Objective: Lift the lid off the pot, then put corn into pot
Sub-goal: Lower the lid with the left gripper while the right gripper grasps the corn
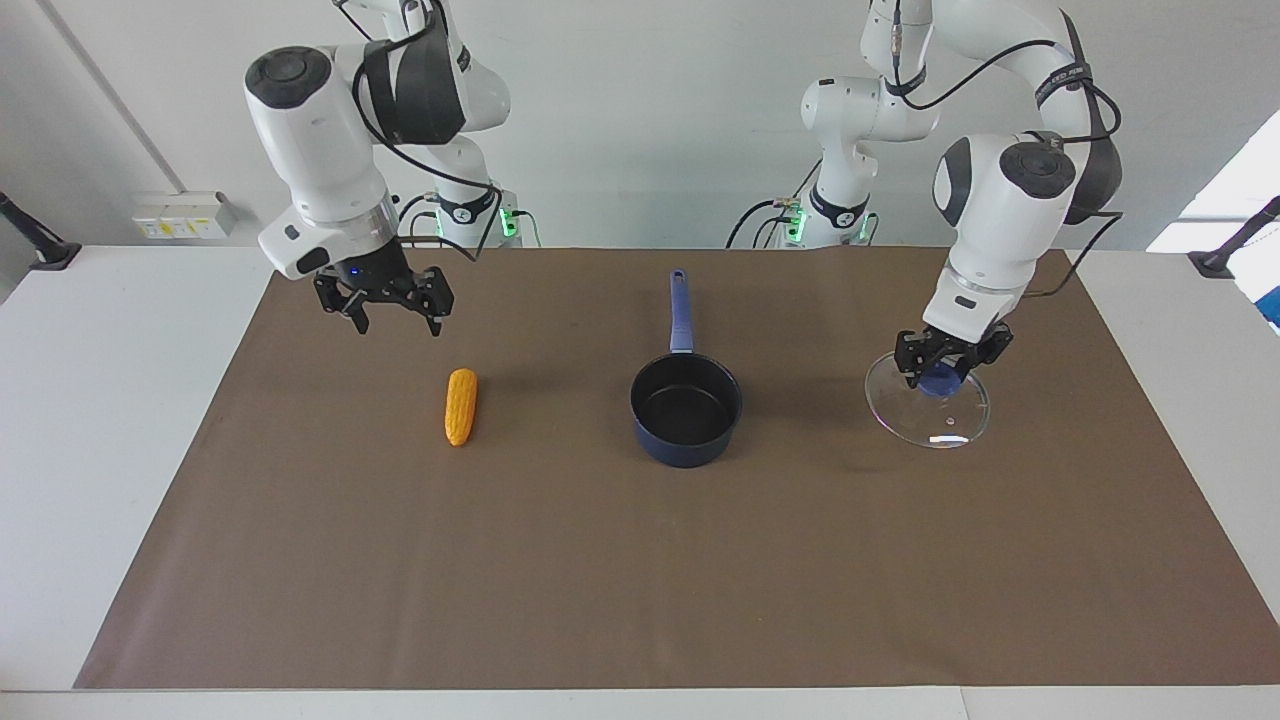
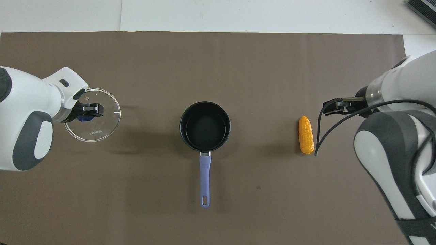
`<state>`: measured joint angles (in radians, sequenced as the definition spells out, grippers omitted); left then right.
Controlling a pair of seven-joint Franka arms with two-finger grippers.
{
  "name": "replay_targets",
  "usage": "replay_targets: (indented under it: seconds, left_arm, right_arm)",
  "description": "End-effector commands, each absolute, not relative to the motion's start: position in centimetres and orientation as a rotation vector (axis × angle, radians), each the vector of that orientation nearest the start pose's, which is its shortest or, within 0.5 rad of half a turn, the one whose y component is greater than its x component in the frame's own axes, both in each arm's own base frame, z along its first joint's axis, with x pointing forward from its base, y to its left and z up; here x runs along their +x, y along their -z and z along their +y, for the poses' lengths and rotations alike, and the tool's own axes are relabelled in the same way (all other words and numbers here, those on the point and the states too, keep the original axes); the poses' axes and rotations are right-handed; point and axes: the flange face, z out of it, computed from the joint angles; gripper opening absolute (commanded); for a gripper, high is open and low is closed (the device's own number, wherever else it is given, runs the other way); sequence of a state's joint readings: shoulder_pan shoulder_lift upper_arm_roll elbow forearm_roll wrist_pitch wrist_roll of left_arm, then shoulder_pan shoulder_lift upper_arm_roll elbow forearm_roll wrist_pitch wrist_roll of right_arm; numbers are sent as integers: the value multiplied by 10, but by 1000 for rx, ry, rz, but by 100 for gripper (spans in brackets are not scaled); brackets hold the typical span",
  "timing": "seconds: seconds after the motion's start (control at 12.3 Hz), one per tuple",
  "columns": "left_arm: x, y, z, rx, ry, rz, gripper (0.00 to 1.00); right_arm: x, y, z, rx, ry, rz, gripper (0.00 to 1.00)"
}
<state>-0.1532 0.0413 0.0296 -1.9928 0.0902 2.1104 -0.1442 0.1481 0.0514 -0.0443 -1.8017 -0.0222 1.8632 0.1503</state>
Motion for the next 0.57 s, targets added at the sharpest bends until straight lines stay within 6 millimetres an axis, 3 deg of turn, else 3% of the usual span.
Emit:
replay_targets:
  seconds: [0.0,0.16,0.49]
  left_arm:
    - [561,-426,-49,-3084,161,97,0]
    - [564,-406,-31,-3141,116,116,0]
    - [560,-376,-25,-3147,123,127,0]
  right_arm:
    - [586,-455,72,-3165,-23,69,100]
    - [587,-417,74,-3165,-19,56,100]
    - [567,-352,71,-3167,-50,55,100]
